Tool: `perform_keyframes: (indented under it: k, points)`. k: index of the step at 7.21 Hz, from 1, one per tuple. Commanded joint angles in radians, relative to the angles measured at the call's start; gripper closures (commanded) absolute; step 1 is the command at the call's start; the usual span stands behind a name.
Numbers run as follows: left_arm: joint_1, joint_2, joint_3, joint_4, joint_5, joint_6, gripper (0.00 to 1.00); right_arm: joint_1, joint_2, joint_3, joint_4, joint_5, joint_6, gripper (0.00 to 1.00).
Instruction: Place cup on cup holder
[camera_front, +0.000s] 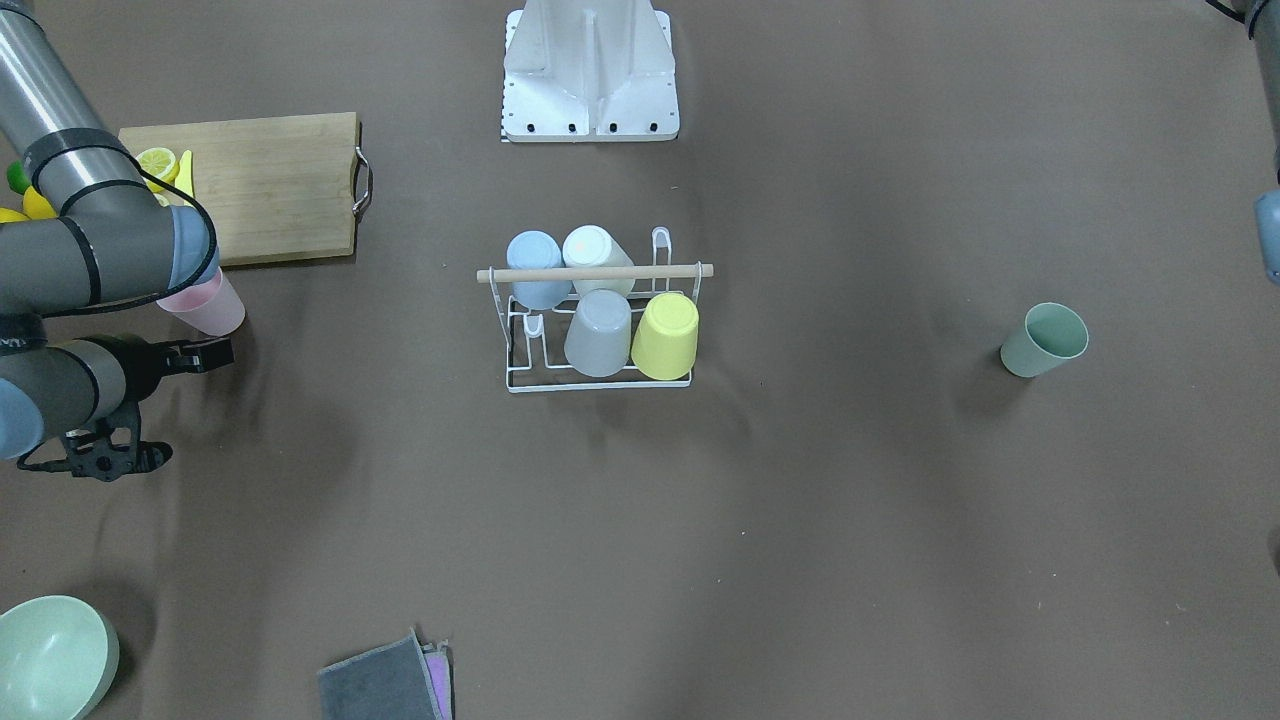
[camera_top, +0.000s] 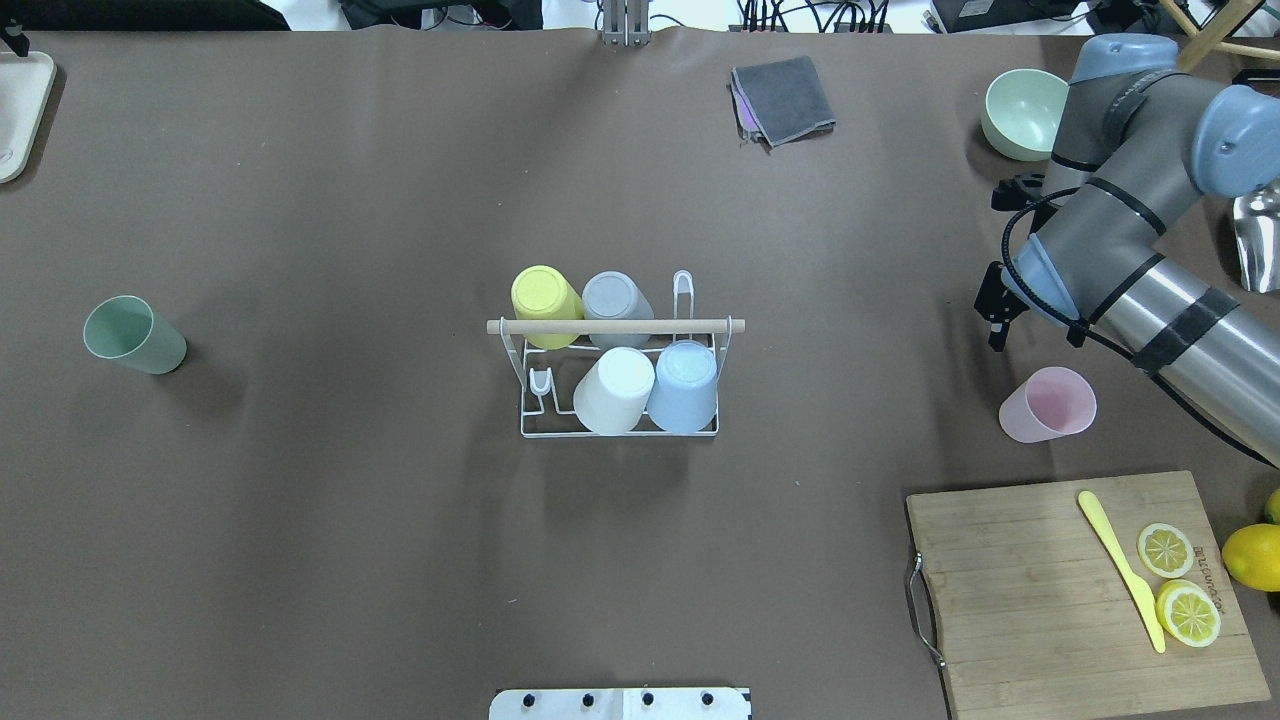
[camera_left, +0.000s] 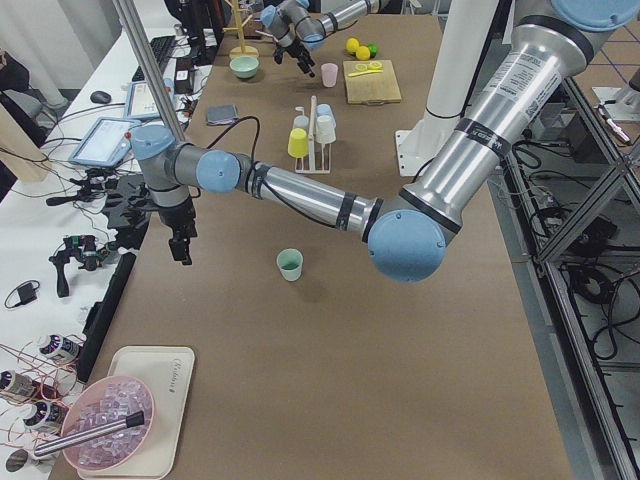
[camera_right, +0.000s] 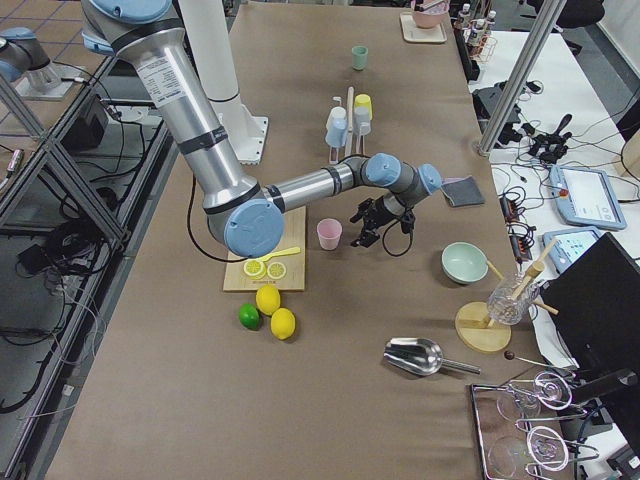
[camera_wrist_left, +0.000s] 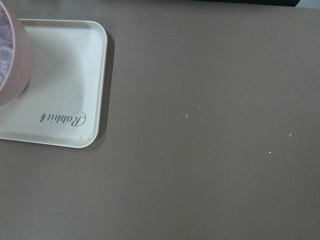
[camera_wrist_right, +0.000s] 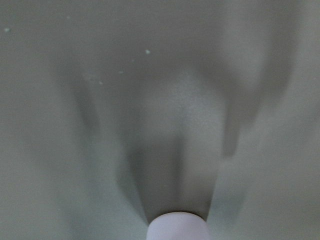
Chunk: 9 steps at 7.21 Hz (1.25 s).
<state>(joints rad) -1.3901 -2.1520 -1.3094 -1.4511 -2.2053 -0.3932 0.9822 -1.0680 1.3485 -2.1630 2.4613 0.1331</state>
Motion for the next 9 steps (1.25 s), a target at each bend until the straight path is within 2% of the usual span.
perform_keyframes:
  k: [1, 3, 4, 5, 9]
  points:
    - [0.022, -0.058, 0.002, 0.024, 0.001, 0.010, 0.02, -0.025, 0.017, -0.040, -0.009, 0.008, -0.045, 0.02]
    - [0.112, -0.165, 0.074, 0.064, 0.007, 0.013, 0.02, -0.040, 0.013, -0.041, -0.011, 0.008, -0.059, 0.02]
    - [0.141, -0.187, 0.078, 0.101, 0.044, 0.013, 0.02, -0.039, 0.008, -0.043, -0.012, 0.008, -0.081, 0.02]
    - [0.181, -0.201, 0.070, 0.128, 0.094, 0.013, 0.03, -0.030, 0.008, -0.042, -0.033, 0.008, -0.098, 0.02]
    - [0.279, -0.175, 0.085, 0.138, 0.099, 0.037, 0.03, -0.030, 0.006, -0.045, -0.077, 0.011, -0.110, 0.02]
